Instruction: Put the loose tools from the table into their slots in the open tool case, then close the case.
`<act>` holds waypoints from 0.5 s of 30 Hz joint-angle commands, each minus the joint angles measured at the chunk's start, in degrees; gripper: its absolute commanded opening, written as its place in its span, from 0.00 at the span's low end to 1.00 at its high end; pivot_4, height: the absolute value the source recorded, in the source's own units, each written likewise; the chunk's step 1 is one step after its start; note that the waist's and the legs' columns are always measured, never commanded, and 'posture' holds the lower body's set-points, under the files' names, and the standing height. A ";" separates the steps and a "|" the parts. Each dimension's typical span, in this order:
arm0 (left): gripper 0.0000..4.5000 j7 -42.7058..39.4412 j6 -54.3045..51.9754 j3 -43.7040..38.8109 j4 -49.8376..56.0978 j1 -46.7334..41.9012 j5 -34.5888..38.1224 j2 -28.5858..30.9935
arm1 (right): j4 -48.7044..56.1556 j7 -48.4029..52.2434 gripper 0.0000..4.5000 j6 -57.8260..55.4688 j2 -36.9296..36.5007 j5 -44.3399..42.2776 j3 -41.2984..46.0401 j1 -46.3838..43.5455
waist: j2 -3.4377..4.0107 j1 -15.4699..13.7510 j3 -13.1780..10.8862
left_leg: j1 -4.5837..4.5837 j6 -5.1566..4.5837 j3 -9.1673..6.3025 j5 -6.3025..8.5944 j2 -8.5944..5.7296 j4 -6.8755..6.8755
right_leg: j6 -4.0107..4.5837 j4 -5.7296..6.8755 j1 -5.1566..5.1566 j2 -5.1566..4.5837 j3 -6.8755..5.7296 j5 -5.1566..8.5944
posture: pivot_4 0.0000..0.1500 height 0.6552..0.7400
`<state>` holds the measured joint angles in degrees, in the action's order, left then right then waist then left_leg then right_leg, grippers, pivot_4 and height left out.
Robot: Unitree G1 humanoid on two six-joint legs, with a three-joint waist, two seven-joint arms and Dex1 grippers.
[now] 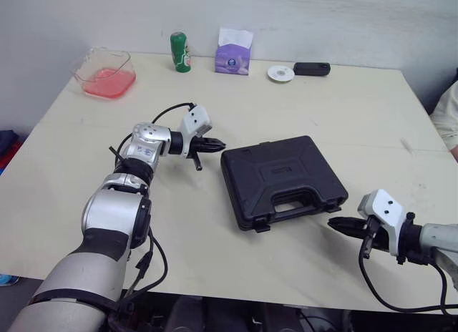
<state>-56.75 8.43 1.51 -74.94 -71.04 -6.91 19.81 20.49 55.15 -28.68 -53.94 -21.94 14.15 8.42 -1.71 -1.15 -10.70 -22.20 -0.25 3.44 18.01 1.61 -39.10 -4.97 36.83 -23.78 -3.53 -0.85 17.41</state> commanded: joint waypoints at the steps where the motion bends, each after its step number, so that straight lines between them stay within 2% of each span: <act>1: 0.00 5.66 -0.67 -0.86 0.46 -1.75 0.27 -1.12 | -3.18 -1.90 0.02 1.11 -1.30 3.85 -0.26 -0.61 | 0.00 -0.17 0.00 | 0.01 0.00 -0.01 0.00 0.00 0.00 | 0.00 0.02 0.00 0.00 -0.01 0.00 | 1.00 0.82; 8: 0.00 0.89 -0.89 -0.92 1.79 -0.75 1.65 -4.99 | -2.23 -1.45 0.02 0.60 -0.03 3.02 -0.89 -2.69 | 0.00 -0.30 0.00 | -0.02 0.13 0.08 -0.08 -0.06 -0.02 | -0.01 0.00 -0.01 0.01 -0.01 -0.01 | 1.00 0.82; 15: 0.00 -19.11 -3.07 0.58 8.85 4.30 4.40 -3.99 | -0.59 -2.33 0.02 -0.63 1.29 1.51 -0.91 -6.01 | 0.06 -0.07 0.03 | 0.00 0.27 0.22 -0.15 -0.04 -0.01 | -0.01 0.02 -0.03 0.05 0.04 -0.01 | 1.00 0.82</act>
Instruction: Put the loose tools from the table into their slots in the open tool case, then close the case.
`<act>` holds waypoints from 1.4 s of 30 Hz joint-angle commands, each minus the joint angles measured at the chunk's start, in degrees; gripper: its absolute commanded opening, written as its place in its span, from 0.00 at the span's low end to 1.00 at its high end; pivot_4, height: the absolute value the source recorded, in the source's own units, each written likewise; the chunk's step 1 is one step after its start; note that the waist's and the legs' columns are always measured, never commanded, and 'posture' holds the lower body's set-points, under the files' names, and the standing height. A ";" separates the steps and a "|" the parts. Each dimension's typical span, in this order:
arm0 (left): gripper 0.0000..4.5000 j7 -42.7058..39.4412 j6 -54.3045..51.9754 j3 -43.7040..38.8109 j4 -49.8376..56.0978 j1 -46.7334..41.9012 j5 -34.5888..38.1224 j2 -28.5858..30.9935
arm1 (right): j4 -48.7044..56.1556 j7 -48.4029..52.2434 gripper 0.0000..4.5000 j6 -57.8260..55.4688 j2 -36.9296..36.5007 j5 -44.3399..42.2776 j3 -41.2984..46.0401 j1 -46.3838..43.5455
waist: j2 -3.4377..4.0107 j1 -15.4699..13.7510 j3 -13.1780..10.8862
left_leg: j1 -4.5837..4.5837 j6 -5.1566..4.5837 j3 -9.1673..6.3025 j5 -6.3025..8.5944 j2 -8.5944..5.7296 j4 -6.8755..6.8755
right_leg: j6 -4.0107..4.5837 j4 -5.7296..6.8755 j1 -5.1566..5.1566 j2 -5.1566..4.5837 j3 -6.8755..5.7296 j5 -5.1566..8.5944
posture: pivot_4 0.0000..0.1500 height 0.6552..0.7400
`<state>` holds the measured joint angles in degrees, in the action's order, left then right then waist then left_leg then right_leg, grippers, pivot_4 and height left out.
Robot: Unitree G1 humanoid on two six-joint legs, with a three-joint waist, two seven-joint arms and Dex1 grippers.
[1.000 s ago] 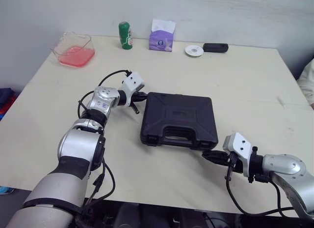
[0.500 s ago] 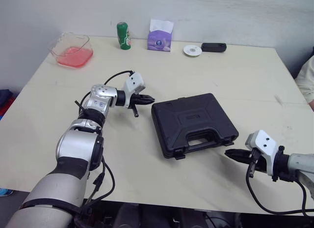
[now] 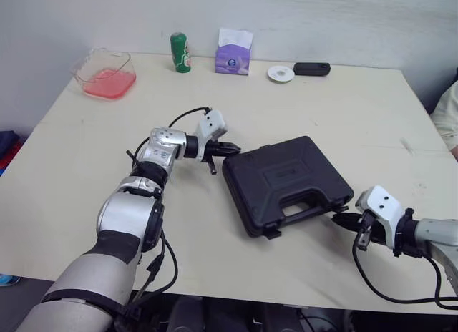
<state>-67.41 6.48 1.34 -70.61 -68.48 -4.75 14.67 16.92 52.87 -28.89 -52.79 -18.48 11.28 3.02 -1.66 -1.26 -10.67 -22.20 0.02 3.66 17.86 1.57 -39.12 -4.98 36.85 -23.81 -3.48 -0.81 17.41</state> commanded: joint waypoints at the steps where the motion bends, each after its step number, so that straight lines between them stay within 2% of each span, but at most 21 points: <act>1: 0.00 -10.11 -1.85 0.87 6.03 2.52 2.66 1.53 | 3.17 0.05 0.02 -0.23 0.11 -1.95 2.17 -0.50 | 0.00 0.09 0.00 | -0.01 0.01 0.00 -0.01 0.04 0.00 | 0.00 -0.01 0.00 0.03 -0.01 0.00 | 1.00 0.82; 8: 0.00 -11.33 -3.69 1.41 12.91 6.17 3.58 3.87 | 1.69 0.93 0.02 0.73 -1.90 -0.51 3.39 2.29 | 0.01 -0.15 0.00 | 0.00 -0.03 -0.08 0.02 0.02 0.00 | 0.00 0.02 -0.03 -0.01 0.10 0.00 | 1.00 0.82; 11: 0.00 -9.17 -6.86 0.09 14.31 2.96 5.17 3.66 | 0.51 1.63 0.02 0.15 -3.89 0.07 5.86 4.64 | 0.01 -0.26 0.00 | -0.01 -0.18 -0.10 0.10 0.00 0.00 | 0.00 0.02 -0.03 -0.04 0.09 0.00 | 1.00 0.82; 15: 0.00 -9.81 -15.99 -0.81 21.00 -0.94 10.47 -1.12 | -0.41 1.38 0.02 0.60 -4.64 -0.37 9.37 5.88 | 0.00 -0.51 0.00 | -0.16 -0.33 -0.18 0.17 -0.04 -0.10 | -0.06 -0.01 -0.03 -0.06 -0.01 -0.03 | 1.00 0.82; 20: 0.00 -3.96 -17.28 5.48 26.70 0.38 7.98 -10.07 | 0.33 0.84 0.02 0.18 -3.77 -1.34 10.16 5.21 | 0.08 -0.21 0.04 | -0.02 -0.33 -0.10 0.18 -0.06 -0.08 | -0.10 -0.08 0.04 -0.06 0.17 -0.04 | 1.00 0.82; 23: 0.00 0.47 -15.68 8.20 24.79 0.45 5.85 -13.72 | 0.46 0.16 0.02 -0.32 -3.31 -1.73 10.10 4.49 | 0.08 0.02 0.04 | 0.06 -0.33 -0.02 0.18 -0.04 -0.07 | -0.11 -0.10 0.02 -0.01 0.28 -0.04 | 1.00 0.82; 28: 0.00 9.58 -12.63 12.49 15.61 -0.70 1.08 -19.26 | 1.41 -0.77 0.02 -1.42 -2.45 -2.53 9.58 3.18 | 0.11 0.32 0.04 | 0.15 -0.42 0.06 0.22 -0.01 -0.03 | -0.10 -0.19 -0.03 0.05 0.47 -0.04 | 1.00 0.82; 37: 0.00 15.99 -7.09 15.24 5.55 -2.02 -3.34 -24.92 | 1.24 -3.20 0.02 -2.83 -0.90 -2.03 6.87 -0.85 | 0.18 -0.26 0.09 | 0.17 -0.51 0.05 0.28 -0.12 -0.05 | -0.17 -0.32 0.06 -0.05 0.45 -0.07 | 1.00 0.82; 42: 0.00 15.69 -4.41 16.70 3.02 -2.22 -5.21 -26.09 | 2.06 -4.04 0.02 -3.65 -0.50 -2.30 6.55 -2.14 | 0.21 -0.02 0.10 | 0.23 -0.55 0.05 0.30 -0.10 -0.05 | -0.19 -0.34 0.11 -0.03 0.46 -0.08 | 1.00 0.82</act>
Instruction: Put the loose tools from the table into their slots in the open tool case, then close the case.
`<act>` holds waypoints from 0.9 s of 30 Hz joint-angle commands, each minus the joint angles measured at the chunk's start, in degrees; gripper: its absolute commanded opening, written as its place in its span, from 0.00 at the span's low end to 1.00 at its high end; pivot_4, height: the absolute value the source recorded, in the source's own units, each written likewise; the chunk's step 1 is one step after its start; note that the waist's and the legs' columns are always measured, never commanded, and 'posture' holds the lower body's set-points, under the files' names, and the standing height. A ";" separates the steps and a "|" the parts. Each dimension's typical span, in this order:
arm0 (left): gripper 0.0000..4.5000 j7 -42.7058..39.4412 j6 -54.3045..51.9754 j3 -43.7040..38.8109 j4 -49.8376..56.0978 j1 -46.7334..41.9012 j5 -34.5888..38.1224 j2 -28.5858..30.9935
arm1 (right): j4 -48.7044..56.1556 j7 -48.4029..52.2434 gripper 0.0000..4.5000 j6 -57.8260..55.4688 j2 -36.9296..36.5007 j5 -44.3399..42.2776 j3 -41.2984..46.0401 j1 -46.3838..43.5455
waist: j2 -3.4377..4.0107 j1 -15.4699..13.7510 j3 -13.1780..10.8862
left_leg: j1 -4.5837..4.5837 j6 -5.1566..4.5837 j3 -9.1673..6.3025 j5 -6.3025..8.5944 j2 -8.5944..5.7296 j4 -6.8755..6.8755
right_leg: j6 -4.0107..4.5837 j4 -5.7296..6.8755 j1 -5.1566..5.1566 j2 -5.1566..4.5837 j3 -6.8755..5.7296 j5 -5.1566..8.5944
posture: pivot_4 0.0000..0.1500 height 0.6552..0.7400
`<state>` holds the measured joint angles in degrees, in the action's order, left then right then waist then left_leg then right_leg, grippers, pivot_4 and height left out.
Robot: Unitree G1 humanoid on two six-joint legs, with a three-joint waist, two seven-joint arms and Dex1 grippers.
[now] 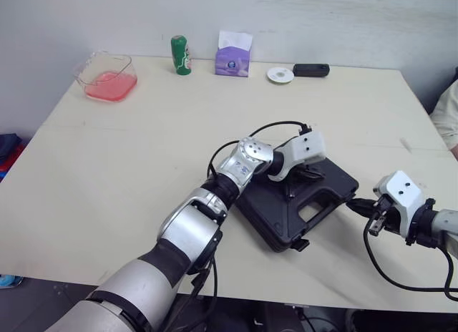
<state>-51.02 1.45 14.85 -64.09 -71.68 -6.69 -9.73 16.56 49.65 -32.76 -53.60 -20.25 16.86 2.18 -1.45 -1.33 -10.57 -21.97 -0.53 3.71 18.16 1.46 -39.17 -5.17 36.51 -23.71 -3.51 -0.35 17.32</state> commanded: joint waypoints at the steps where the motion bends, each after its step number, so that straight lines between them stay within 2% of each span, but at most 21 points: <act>1: 0.00 -0.83 1.10 3.76 -3.79 1.23 -3.92 -1.76 | 2.59 -1.06 0.02 0.27 0.28 -0.49 1.06 -1.50 | 0.01 0.06 0.01 | 0.00 0.00 0.00 0.00 0.02 0.00 | 0.00 0.00 0.00 0.02 0.00 0.00 | 1.00 0.82; 10: 0.00 -1.40 4.11 6.23 -4.55 2.83 -6.33 -1.19 | 4.43 -0.83 0.02 -1.32 0.11 -1.96 1.58 -3.63 | 0.02 0.23 0.03 | 0.12 0.00 0.04 0.00 0.04 0.01 | 0.01 0.00 0.09 0.02 0.04 0.00 | 1.00 0.82; 21: 0.00 -1.63 4.34 6.53 -4.27 3.28 -6.44 -1.29 | 5.75 -0.59 0.02 -2.40 0.12 -2.36 1.36 -5.41 | 0.00 1.55 0.04 | 0.45 0.03 0.14 0.03 0.09 0.14 | 0.02 -0.01 0.26 0.02 0.28 0.01 | 1.00 0.82; 27: 0.00 -1.31 4.60 6.92 -4.24 3.47 -6.34 -1.38 | 6.09 -0.62 0.02 -2.84 0.47 -2.51 0.47 -5.32 | -0.07 1.30 0.09 | 0.65 0.10 0.09 0.11 0.09 0.17 | 0.04 -0.01 0.35 0.16 0.49 0.02 | 1.00 0.82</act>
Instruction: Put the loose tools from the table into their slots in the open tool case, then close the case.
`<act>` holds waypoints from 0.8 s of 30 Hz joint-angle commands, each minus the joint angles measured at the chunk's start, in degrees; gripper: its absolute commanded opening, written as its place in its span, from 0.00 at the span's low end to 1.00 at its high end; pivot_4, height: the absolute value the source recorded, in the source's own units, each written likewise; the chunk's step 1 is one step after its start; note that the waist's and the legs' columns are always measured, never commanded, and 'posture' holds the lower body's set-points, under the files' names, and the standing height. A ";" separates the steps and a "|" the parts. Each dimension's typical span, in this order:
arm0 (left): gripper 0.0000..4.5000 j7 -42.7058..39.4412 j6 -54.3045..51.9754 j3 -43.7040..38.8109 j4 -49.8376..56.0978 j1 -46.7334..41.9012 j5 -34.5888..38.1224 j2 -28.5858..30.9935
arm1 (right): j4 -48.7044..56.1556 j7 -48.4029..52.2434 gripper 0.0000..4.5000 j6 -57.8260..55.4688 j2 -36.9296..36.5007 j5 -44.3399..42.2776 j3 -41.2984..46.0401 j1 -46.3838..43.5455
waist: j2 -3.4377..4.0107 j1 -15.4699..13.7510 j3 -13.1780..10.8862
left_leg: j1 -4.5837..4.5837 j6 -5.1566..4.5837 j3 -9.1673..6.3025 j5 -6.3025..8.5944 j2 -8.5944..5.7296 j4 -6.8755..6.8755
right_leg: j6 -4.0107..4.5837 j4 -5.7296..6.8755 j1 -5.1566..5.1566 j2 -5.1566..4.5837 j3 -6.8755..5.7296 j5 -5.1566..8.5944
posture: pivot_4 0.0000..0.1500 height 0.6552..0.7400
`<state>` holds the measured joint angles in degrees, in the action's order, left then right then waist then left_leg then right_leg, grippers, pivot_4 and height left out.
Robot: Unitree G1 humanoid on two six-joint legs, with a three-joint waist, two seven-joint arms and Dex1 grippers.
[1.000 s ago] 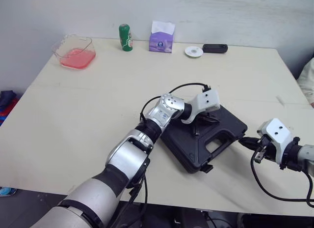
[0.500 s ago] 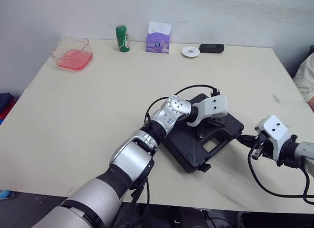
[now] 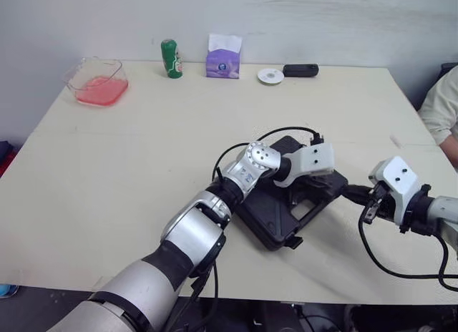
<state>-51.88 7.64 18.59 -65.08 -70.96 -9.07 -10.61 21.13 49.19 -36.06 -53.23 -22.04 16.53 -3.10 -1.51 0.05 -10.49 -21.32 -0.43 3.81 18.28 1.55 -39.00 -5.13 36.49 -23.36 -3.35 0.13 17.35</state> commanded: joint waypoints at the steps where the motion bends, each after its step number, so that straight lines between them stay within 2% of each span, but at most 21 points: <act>1: 0.00 -0.34 -1.62 3.20 -3.26 2.74 -3.91 -0.47 | 1.48 -0.25 0.02 0.56 0.22 -0.45 0.41 0.29 | -0.02 -0.17 0.01 | -0.01 -0.02 0.00 0.02 -0.01 -0.01 | 0.00 -0.02 0.01 -0.02 0.03 0.00 | 1.00 0.82; 6: 0.00 0.72 -2.04 2.55 -3.45 2.19 -3.44 0.21 | 1.16 -0.11 0.02 0.62 -1.08 -0.24 3.18 1.95 | -0.06 -0.18 0.04 | 0.01 -0.09 0.00 0.06 -0.07 -0.02 | -0.02 -0.03 0.06 -0.16 0.08 -0.01 | 1.00 0.82; 12: 0.00 1.30 -2.31 1.26 -3.54 1.50 -2.54 1.89 | 0.90 4.32 0.02 0.20 -4.07 -1.27 8.47 8.29 | -0.09 -0.22 0.05 | 0.01 -0.11 -0.02 0.07 -0.07 -0.02 | -0.03 -0.07 0.09 -0.16 0.12 -0.02 | 1.00 0.82; 17: 0.00 1.42 -2.97 0.19 -3.62 1.05 -1.86 1.99 | -1.14 2.57 0.02 2.11 -2.84 0.71 6.06 8.39 | -0.11 0.11 0.06 | 0.09 -0.08 0.01 0.10 -0.02 -0.01 | -0.03 -0.09 0.14 -0.16 0.13 -0.02 | 1.00 0.82; 24: 0.00 1.35 -2.71 0.74 -3.58 1.35 -2.44 1.51 | -1.86 -0.32 0.02 1.77 0.85 1.44 -1.87 1.31 | -0.12 0.06 0.10 | 0.08 -0.07 0.01 0.11 -0.03 -0.01 | -0.03 -0.09 0.12 -0.15 0.14 -0.02 | 1.00 0.82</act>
<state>-50.93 7.30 17.92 -65.64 -71.14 -8.94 -9.58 18.23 49.29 -34.95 -52.06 -20.61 13.78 -0.67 -1.63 0.11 -10.39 -21.24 -0.50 3.82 18.39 1.53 -39.01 -5.16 36.40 -23.23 -3.50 0.27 17.33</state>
